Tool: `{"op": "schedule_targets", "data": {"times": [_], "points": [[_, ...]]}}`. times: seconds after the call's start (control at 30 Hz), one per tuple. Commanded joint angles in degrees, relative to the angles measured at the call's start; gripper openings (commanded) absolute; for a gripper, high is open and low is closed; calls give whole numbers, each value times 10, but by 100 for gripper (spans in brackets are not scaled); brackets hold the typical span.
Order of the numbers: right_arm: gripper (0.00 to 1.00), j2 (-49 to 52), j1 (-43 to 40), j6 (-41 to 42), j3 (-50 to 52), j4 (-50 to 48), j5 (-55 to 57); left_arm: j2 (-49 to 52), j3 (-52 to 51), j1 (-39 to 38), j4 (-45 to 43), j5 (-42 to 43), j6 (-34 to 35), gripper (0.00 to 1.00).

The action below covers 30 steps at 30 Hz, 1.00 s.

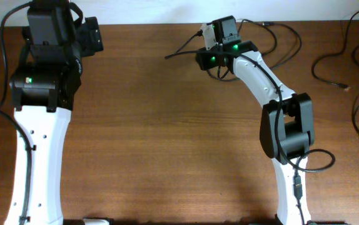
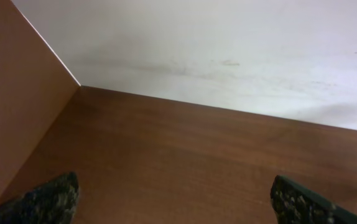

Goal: Untangle cables

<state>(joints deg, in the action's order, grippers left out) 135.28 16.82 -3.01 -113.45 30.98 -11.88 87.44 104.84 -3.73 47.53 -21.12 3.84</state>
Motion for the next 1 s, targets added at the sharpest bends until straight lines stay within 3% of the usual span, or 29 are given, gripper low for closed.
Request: {"op": "schedule_targets", "data": {"times": [0.0,0.03,0.07,0.13,0.17,0.2,0.53,0.97], "points": [[49,38,-3,-26,-11,-2,-19,-3,1,1,-1,8,-9,99],[29,44,-3,-26,-11,-2,-22,-3,1,1,-1,8,-9,99],[22,54,-3,-26,-11,-1,-25,-3,1,1,0,8,-9,99],[24,64,-2,-26,-11,3,-47,-3,1,1,-1,8,-9,99],[21,64,3,-26,-11,5,-57,-3,1,1,-1,8,-9,99],[4,64,9,-26,-11,3,-55,-3,1,1,-1,8,-9,99],[4,100,-2,-10,-11,-29,-5,-3,1,1,0,4,-9,99],[4,100,-118,5,-11,-19,-10,-3,1,1,-1,4,-9,99]]}}
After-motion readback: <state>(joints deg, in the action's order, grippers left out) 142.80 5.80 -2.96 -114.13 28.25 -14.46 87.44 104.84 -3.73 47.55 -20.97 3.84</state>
